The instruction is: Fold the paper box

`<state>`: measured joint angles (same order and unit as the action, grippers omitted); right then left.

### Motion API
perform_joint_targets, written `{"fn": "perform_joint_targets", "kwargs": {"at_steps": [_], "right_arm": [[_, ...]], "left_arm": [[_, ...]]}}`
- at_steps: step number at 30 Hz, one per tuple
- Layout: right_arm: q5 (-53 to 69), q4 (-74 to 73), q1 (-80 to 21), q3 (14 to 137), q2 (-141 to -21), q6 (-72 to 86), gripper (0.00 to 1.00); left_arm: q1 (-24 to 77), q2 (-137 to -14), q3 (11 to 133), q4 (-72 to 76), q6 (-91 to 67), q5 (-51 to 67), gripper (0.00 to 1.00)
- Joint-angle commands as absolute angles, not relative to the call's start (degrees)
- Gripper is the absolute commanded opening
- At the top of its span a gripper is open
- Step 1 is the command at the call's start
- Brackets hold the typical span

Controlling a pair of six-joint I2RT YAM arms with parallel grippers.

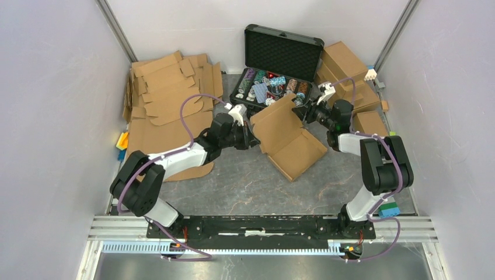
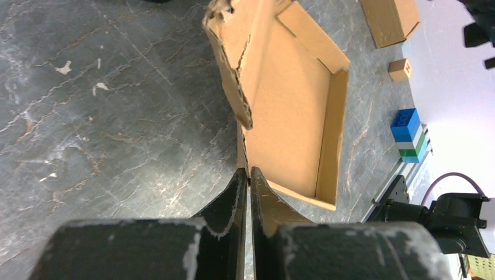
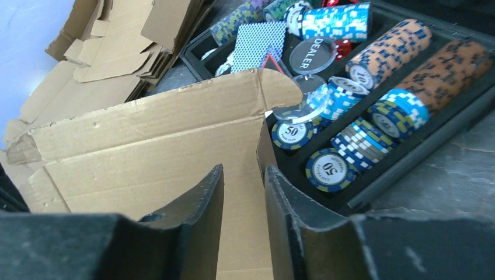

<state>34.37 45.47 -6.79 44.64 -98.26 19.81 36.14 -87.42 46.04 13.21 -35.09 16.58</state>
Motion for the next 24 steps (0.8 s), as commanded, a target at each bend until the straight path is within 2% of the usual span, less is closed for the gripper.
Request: {"fn": "perform_joint_targets", "kwargs": {"at_steps": [1,3,6,9,18,24], "right_arm": [[35.49,47.83,-6.81,41.69,-92.53,19.66,0.33],[34.94,47.73,-6.82,40.39,-91.19,19.88,0.29],[31.3,44.79,-6.84,39.0,-89.3,18.94,0.29],[28.88,42.6,-6.83,39.2,-89.24,17.82,0.34],[27.49,38.23,-6.85,44.86,-93.74,15.65,0.5],[25.07,35.79,-6.84,48.29,-96.08,13.49,0.53]], "left_arm": [[33.88,-88.71,50.07,11.78,-31.22,18.63,0.08],[32.57,-88.75,50.54,10.7,-30.06,18.68,0.08],[31.66,-88.79,51.93,8.09,-27.12,17.95,0.09],[31.65,-88.54,52.75,5.97,-23.93,17.75,0.02],[31.7,-88.4,50.62,7.12,-19.8,19.49,0.02],[31.82,-88.18,50.63,7.12,-19.25,19.6,0.02]]}}
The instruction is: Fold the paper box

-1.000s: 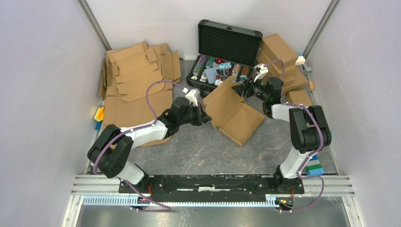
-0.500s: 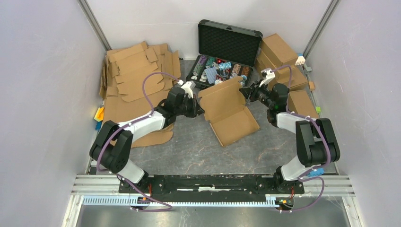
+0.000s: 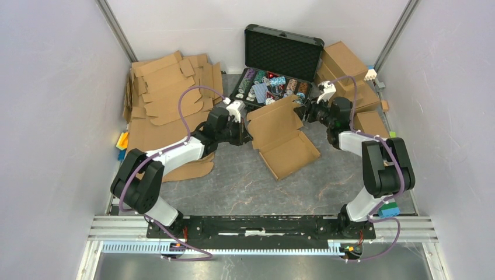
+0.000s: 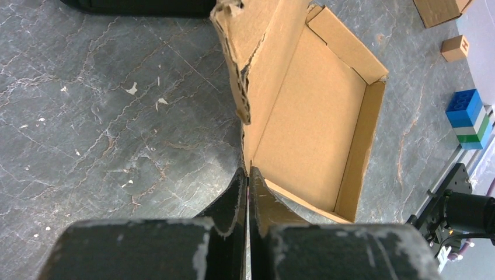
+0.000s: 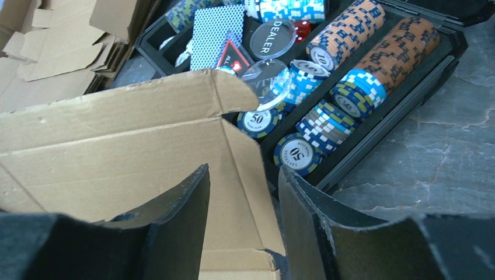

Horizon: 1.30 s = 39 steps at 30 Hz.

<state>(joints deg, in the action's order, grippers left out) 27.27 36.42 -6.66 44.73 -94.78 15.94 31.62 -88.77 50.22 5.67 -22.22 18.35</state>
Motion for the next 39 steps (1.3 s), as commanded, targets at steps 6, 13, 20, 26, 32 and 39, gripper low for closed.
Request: {"fn": "perform_joint_targets", "kwargs": {"at_steps": [6,13,20,26,32,39], "right_arm": [[25.47,36.09,-6.85,50.65,-98.77,12.91,0.73],[29.26,39.59,-6.85,49.05,-98.24,13.69,0.46],[29.78,40.95,-6.94,45.84,-94.93,15.05,0.05],[25.3,41.29,-9.04,39.48,-88.5,16.04,0.0],[9.75,38.09,-17.5,30.79,-76.27,12.48,0.0],[-6.54,34.8,-25.85,23.56,-65.09,14.36,0.0]], "left_arm": [[31.86,-87.91,50.72,6.77,-18.91,19.4,0.02],[31.86,-87.84,50.8,6.59,-18.89,19.07,0.02],[32.53,-87.46,50.65,6.43,-18.81,18.46,0.02],[33.2,-84.3,49.28,6.33,-18.93,14.64,0.02],[35.25,-80.92,47.36,6.51,-19.24,9.73,0.02],[39.2,-77.21,45.32,7.02,-18.72,1.24,0.02]]}}
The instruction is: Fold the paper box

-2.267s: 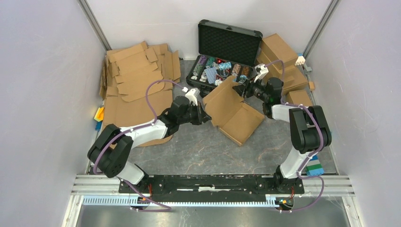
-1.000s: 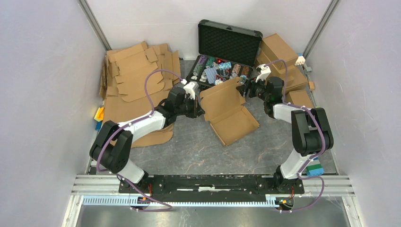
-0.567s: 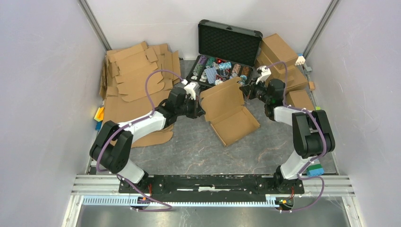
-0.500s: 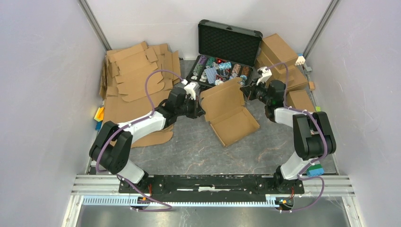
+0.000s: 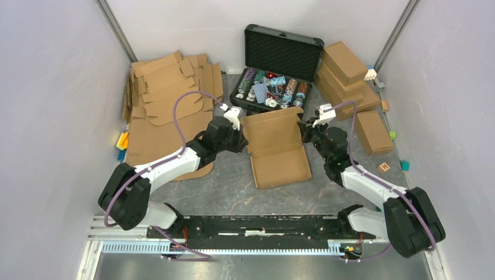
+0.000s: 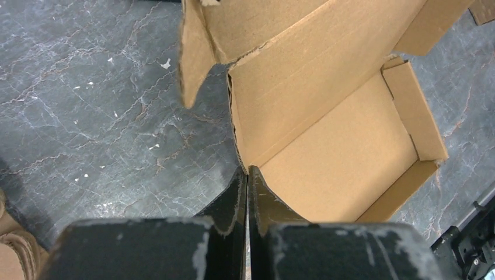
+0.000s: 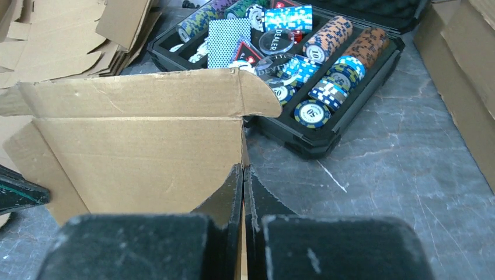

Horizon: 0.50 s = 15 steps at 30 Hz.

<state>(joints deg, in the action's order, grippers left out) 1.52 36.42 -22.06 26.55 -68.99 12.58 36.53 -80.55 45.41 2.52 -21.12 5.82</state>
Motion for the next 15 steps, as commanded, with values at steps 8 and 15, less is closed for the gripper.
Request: {"fn": "perform_joint_targets", "kwargs": {"at_steps": [8,15], "right_arm": [[-14.64,33.76,-32.33,18.23,-59.79,14.81,0.0],[-21.47,34.8,-36.47,13.71,-56.54,14.96,0.0]], "left_arm": [[43.64,-76.49,42.82,10.95,-19.53,-3.08,0.02],[49.95,-74.53,39.41,15.22,-18.82,-10.32,0.02]]}}
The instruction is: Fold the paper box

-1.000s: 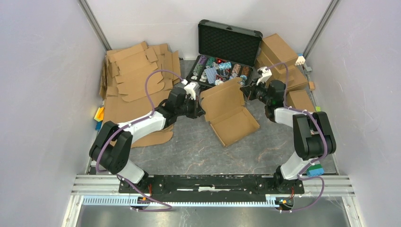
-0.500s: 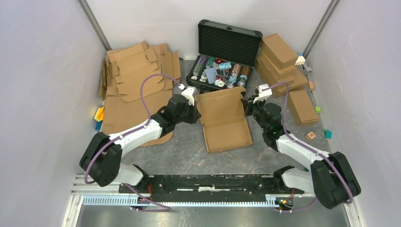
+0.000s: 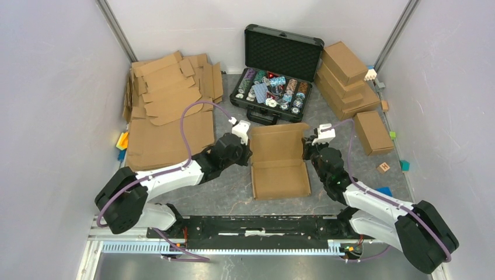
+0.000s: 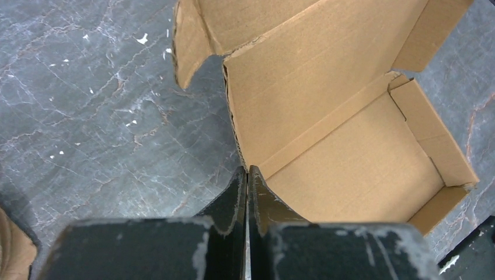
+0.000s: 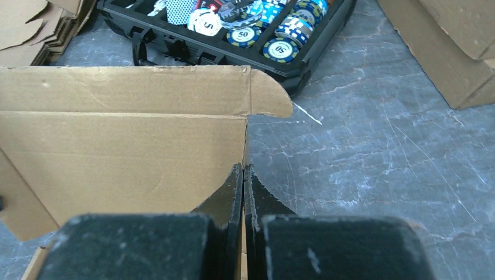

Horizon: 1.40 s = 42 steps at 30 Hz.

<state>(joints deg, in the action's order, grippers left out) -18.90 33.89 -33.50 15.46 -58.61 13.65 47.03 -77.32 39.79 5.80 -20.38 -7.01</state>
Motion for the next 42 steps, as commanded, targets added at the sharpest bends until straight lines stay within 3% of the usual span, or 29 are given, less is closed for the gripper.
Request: {"fn": "perform_joint_targets", "kwargs": {"at_steps": [1,14,28,42], "right_arm": [[-22.38,35.05,-37.11,13.16,-55.82,15.18,0.0],[-26.77,39.23,-42.63,8.13,-52.61,15.73,0.0],[-30.13,39.27,-46.23,5.12,-47.64,15.17,0.0],[-31.91,37.14,-47.89,4.7,-47.72,16.26,0.0]], "left_arm": [[50.26,-74.43,39.08,15.55,-19.34,-10.73,0.02],[56.32,-74.2,38.86,15.08,-23.55,-17.96,0.02],[64.86,-77.31,39.51,16.85,-22.59,-33.19,0.02],[68.05,-82.75,40.21,17.13,-28.19,-35.8,0.02]]}}
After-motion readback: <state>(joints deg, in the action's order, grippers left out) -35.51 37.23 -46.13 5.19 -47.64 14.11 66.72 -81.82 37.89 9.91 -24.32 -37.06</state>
